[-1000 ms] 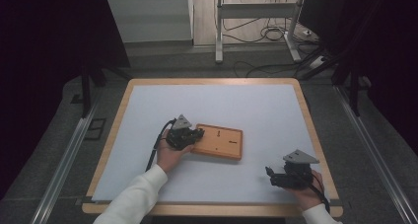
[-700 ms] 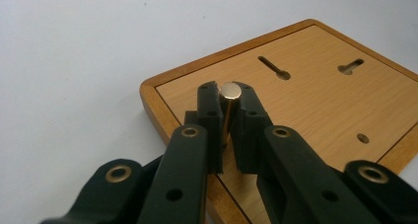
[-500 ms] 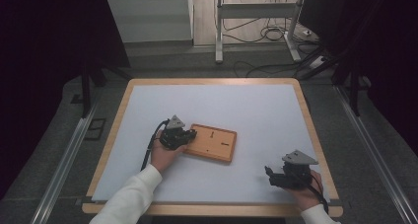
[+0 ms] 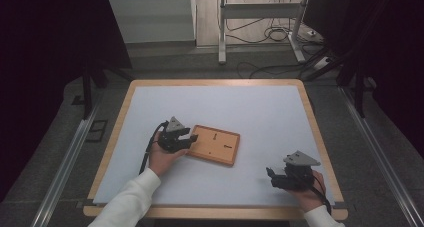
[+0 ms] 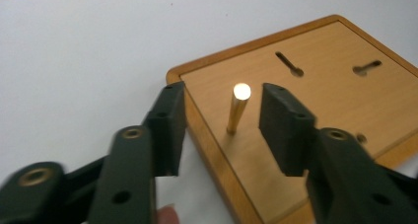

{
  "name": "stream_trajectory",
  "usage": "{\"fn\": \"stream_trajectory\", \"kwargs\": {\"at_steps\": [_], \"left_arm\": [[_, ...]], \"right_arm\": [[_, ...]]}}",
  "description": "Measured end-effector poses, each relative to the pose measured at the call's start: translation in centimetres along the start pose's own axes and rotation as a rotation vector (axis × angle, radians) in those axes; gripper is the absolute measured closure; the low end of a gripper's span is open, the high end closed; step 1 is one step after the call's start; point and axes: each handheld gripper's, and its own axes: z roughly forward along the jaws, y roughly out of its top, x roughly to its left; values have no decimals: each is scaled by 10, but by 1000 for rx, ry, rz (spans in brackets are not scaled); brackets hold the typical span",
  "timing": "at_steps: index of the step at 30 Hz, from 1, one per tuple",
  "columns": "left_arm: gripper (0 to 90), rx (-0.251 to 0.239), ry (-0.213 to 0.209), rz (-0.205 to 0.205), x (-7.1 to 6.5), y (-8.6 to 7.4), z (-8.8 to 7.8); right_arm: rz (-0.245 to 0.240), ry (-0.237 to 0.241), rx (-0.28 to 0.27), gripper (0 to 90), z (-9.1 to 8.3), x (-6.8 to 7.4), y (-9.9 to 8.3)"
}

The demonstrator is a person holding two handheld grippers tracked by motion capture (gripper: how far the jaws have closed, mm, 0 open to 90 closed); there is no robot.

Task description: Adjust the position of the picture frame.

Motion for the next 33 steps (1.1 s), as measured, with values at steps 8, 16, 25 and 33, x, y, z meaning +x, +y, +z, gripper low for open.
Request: {"fn": "stream_trajectory", "kwargs": {"at_steps": [8,16,25,33], "left_arm": [[362,22,-13,19,-6,-11,-20],[338,34,-34,20,-9,-19,-32],[333,44,-42,22,-7,-31,-42],[331,44,-36,10,-1,-35,-46]], "right_arm": [[-42,82,-40,402,14,3,34],[-106,167,5,783,65,8,77],[-170,177,97,893,130,6,113],[-246,220,131,895,151,11,121]]}}
